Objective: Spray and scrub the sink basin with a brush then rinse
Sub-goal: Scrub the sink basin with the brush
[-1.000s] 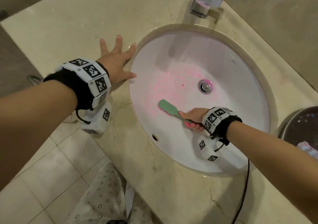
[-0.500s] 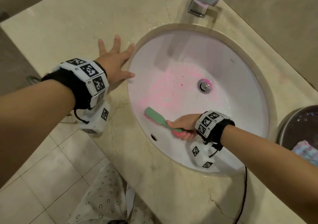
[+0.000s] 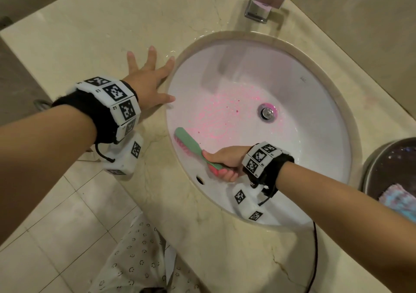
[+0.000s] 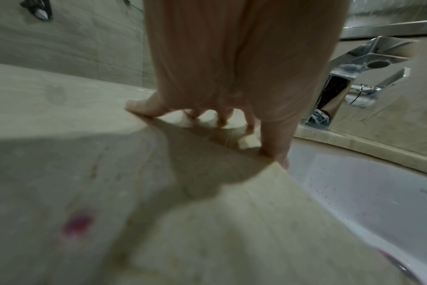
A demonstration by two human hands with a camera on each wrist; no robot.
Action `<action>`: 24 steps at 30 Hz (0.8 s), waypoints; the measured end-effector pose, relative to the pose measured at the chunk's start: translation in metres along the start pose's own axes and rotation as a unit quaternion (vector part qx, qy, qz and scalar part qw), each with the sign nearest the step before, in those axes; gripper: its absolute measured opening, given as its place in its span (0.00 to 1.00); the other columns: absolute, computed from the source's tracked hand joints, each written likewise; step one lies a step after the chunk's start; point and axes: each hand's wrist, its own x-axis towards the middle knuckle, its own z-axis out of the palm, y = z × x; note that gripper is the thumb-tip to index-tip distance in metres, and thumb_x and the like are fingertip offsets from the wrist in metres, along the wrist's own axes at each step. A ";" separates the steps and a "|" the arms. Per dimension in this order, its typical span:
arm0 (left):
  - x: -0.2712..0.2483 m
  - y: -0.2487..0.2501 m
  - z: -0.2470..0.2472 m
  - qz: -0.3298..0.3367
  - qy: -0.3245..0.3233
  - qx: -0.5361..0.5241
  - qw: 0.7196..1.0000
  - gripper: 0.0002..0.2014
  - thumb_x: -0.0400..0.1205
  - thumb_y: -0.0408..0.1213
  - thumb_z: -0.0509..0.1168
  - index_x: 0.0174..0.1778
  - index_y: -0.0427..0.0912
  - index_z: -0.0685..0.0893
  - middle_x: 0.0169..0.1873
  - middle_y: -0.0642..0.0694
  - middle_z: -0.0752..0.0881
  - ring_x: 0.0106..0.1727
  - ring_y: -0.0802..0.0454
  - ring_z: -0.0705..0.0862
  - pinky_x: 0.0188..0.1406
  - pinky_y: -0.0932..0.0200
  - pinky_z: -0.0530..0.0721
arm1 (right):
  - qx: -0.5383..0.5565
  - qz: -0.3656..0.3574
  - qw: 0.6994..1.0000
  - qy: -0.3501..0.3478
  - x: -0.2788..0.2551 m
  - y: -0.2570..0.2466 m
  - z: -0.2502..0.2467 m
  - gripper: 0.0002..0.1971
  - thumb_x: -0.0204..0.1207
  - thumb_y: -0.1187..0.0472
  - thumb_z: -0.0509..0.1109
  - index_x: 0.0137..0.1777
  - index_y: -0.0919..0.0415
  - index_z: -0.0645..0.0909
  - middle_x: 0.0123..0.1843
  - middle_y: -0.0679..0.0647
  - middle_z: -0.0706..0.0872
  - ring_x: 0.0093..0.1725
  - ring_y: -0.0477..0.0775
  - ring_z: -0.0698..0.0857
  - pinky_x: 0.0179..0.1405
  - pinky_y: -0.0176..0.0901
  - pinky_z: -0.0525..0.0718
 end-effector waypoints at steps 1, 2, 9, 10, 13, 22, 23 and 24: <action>0.000 0.000 0.000 -0.002 0.000 -0.001 1.000 0.40 0.82 0.50 0.61 0.82 0.59 0.40 0.81 0.49 0.31 0.79 0.30 0.30 0.74 0.29 0.49 | -0.020 0.014 1.000 0.004 -0.002 0.005 -0.003 0.31 0.80 0.34 0.44 0.27 0.59 0.63 0.15 0.47 0.64 0.13 0.43 0.60 0.14 0.27 0.58; -0.001 0.000 0.000 -0.003 0.000 -0.001 1.000 0.40 0.83 0.50 0.61 0.82 0.59 0.40 0.81 0.49 0.31 0.79 0.31 0.30 0.74 0.29 0.49 | -0.038 0.027 0.999 0.013 -0.005 0.010 -0.008 0.31 0.80 0.34 0.45 0.27 0.59 0.63 0.16 0.48 0.64 0.13 0.44 0.60 0.14 0.28 0.58; 0.000 0.000 0.000 -0.003 0.001 -0.001 1.000 0.40 0.82 0.50 0.62 0.82 0.60 0.40 0.81 0.49 0.31 0.79 0.31 0.30 0.74 0.28 0.49 | -0.050 0.037 0.971 0.231 -0.018 0.026 -0.038 0.30 0.81 0.36 0.51 0.29 0.60 0.73 0.15 0.47 0.70 0.11 0.43 0.65 0.13 0.28 0.62; 0.000 -0.001 0.000 -0.002 0.001 -0.001 1.000 0.40 0.82 0.50 0.62 0.82 0.60 0.40 0.81 0.49 0.31 0.79 0.31 0.30 0.74 0.29 0.49 | -0.039 0.020 0.966 0.253 -0.015 0.022 -0.037 0.30 0.81 0.36 0.51 0.29 0.60 0.74 0.16 0.48 0.70 0.11 0.44 0.65 0.13 0.29 0.63; 0.001 -0.001 0.000 -0.001 0.002 0.001 1.000 0.40 0.82 0.50 0.62 0.82 0.60 0.40 0.81 0.49 0.31 0.79 0.30 0.31 0.74 0.29 0.48 | 0.020 -0.021 0.970 0.239 -0.002 0.006 -0.029 0.31 0.79 0.34 0.51 0.30 0.60 0.73 0.15 0.46 0.70 0.11 0.44 0.65 0.12 0.29 0.63; -0.001 0.001 0.000 -0.003 0.001 0.004 1.000 0.40 0.83 0.50 0.61 0.82 0.60 0.40 0.81 0.49 0.31 0.79 0.30 0.31 0.73 0.27 0.48 | -0.027 0.039 0.998 0.049 -0.006 0.018 -0.018 0.31 0.79 0.33 0.47 0.28 0.59 0.66 0.15 0.47 0.66 0.12 0.43 0.63 0.14 0.28 0.60; -0.001 0.001 0.000 -0.003 0.000 0.005 1.000 0.40 0.83 0.50 0.61 0.82 0.60 0.40 0.81 0.49 0.31 0.79 0.30 0.31 0.73 0.27 0.48 | -0.031 0.052 0.995 0.076 -0.009 0.025 -0.025 0.31 0.79 0.33 0.48 0.29 0.59 0.68 0.15 0.46 0.66 0.12 0.43 0.63 0.14 0.28 0.61; -0.001 0.001 0.000 -0.004 0.000 0.005 1.000 0.40 0.83 0.51 0.61 0.82 0.60 0.39 0.81 0.49 0.31 0.79 0.30 0.31 0.73 0.27 0.49 | -0.031 0.061 0.991 0.114 -0.012 0.031 -0.031 0.31 0.79 0.34 0.48 0.30 0.60 0.70 0.14 0.46 0.67 0.12 0.43 0.63 0.14 0.28 0.61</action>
